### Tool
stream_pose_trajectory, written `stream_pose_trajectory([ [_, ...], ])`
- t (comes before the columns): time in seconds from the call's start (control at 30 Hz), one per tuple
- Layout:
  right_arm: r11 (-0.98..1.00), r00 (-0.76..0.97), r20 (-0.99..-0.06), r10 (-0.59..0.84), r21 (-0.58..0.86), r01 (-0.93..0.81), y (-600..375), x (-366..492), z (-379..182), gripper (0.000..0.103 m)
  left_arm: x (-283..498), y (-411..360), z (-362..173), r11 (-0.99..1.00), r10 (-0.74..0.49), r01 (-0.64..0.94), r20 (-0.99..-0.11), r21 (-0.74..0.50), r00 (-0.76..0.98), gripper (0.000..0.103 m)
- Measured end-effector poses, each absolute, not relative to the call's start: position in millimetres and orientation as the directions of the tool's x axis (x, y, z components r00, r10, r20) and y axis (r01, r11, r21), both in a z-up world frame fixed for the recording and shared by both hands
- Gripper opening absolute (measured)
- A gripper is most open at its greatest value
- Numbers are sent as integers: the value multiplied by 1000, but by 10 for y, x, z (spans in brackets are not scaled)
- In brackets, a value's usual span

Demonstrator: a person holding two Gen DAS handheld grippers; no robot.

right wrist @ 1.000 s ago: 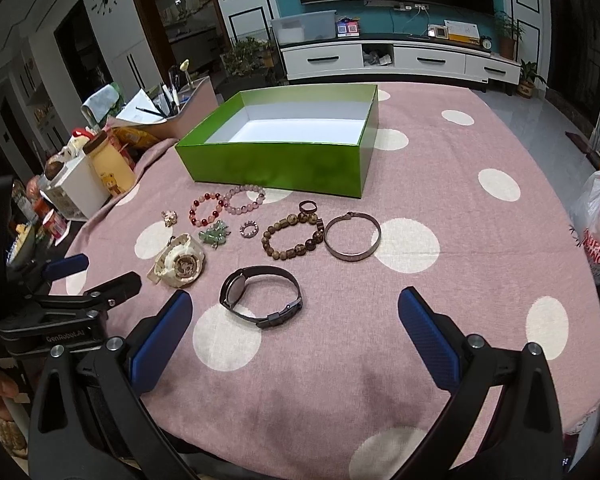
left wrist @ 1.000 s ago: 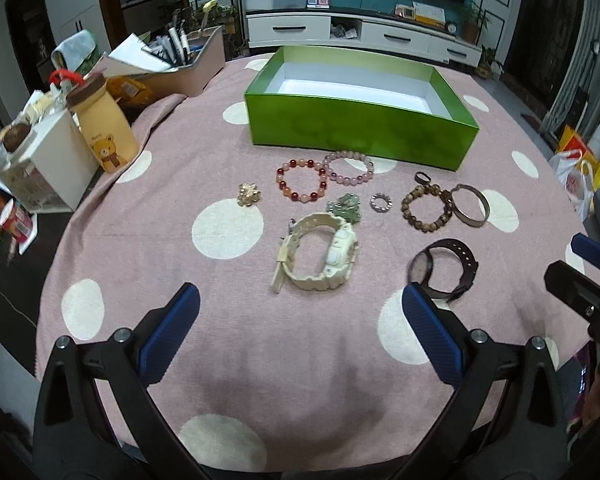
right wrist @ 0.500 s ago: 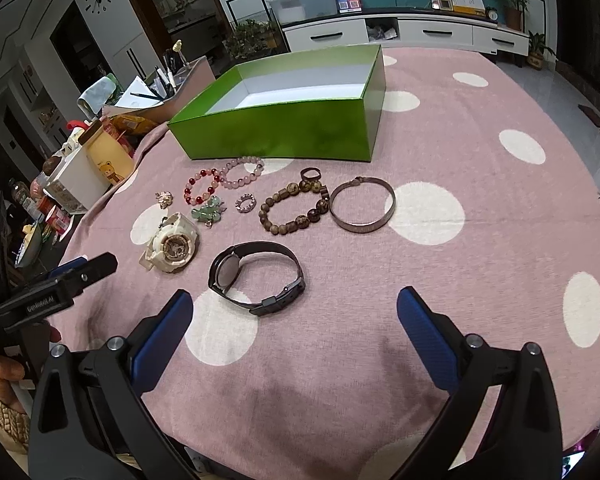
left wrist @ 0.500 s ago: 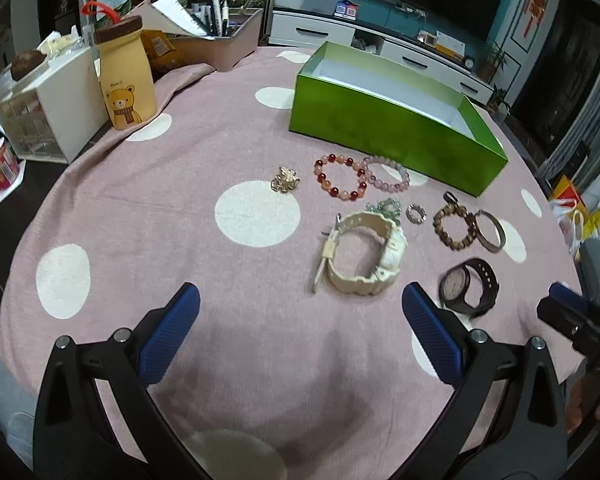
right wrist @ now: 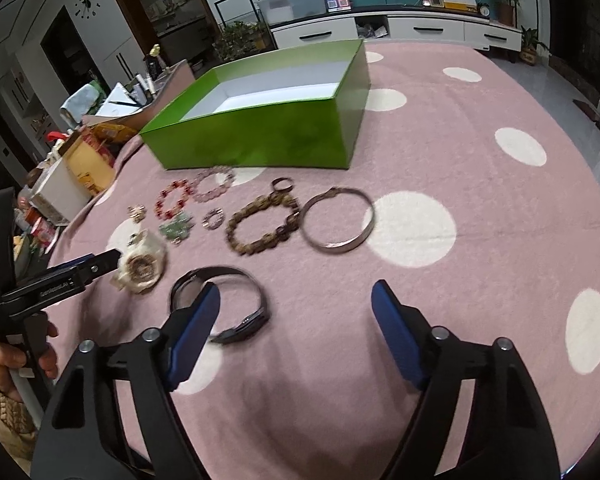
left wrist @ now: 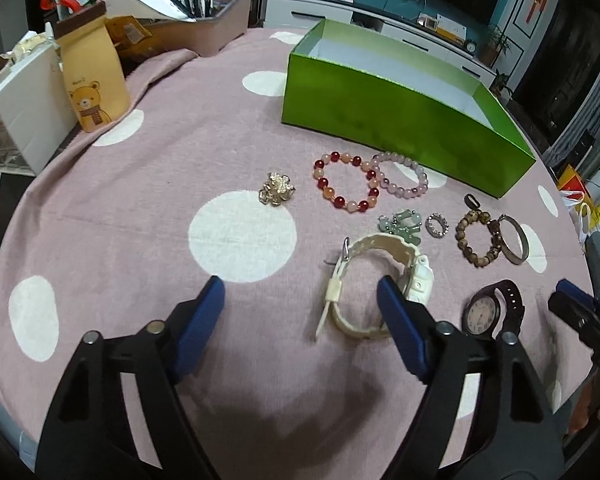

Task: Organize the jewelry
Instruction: 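Grasp the cream watch strap with the left tool while the right tool grasps the silver bangle, then carry the cream watch and silver bangle into the green box and release both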

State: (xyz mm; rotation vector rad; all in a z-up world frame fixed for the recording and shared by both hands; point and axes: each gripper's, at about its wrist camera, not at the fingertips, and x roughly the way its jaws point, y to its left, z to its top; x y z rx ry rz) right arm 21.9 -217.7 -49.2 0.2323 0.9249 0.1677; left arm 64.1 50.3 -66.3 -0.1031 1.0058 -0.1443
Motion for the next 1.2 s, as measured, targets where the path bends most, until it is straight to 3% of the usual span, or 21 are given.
stream_pose_trajectory([
  [0.17, 982, 592, -784, 185, 168, -84, -2178, 426, -530, 57, 726, 448, -700, 979, -202, 112, -843, -168, 499, 66],
  [0.33, 980, 561, -808, 181, 101, -171, -2095, 644, -587, 45, 792, 397, -735, 976, -217, 133, -854, -174, 473, 45],
  [0.57, 966, 528, -832, 170, 35, -256, -2037, 801, -652, 35, 821, 316, -792, 970, -234, 166, -863, -177, 448, 31],
  [0.67, 961, 528, -835, 156, 6, -275, -2016, 831, -643, 35, 817, 287, -799, 969, -237, 177, -864, -174, 445, 16],
  [0.83, 939, 495, -857, 142, -41, -341, -1916, 872, -729, 34, 805, 274, -805, 971, -219, 187, -865, -148, 452, 10],
  [0.9, 933, 491, -857, 156, -34, -357, -1916, 882, -742, 26, 806, 283, -806, 971, -221, 187, -865, -150, 452, 10],
  [0.97, 928, 479, -859, 178, -15, -373, -1910, 879, -743, 9, 800, 279, -806, 972, -217, 187, -864, -145, 454, 9],
  [1.03, 921, 479, -858, 184, -19, -389, -1881, 847, -742, 3, 793, 288, -805, 971, -222, 181, -862, -155, 455, 8],
  [1.2, 933, 493, -843, 216, 29, -359, -1929, 752, -727, 3, 752, 314, -760, 970, -234, 168, -851, -175, 469, 8],
])
